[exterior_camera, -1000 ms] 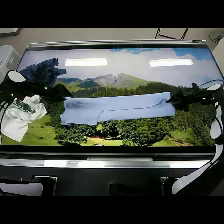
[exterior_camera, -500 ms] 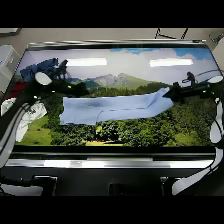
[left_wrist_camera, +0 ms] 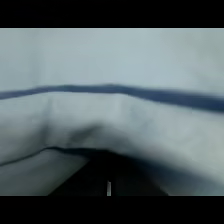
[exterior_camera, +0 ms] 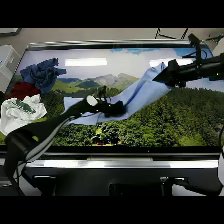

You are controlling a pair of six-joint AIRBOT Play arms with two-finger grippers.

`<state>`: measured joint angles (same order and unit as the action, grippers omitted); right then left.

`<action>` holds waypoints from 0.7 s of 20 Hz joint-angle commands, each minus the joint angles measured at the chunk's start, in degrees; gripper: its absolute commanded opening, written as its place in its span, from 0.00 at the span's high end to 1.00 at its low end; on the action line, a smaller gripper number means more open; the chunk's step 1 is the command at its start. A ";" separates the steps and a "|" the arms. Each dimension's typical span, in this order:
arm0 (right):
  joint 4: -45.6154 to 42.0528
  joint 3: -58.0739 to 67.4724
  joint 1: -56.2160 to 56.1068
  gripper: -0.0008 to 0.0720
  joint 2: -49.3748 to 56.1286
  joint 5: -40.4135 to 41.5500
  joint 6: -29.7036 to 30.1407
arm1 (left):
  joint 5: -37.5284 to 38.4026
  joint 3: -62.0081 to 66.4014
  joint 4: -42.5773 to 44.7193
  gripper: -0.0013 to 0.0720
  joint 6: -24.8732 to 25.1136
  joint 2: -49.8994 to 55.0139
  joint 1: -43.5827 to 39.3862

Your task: Fold the clothes and pants, and hang the long-sleeved shirts on hangers.

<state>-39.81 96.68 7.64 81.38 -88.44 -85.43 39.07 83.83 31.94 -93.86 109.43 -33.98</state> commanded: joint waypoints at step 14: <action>-0.59 0.07 -20.59 0.93 5.81 15.78 -6.73 | 18.69 8.66 20.50 0.96 2.84 -4.68 11.02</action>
<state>-40.64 96.73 -7.40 81.87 -79.11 -91.79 43.44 92.31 29.28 -87.92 111.42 -31.83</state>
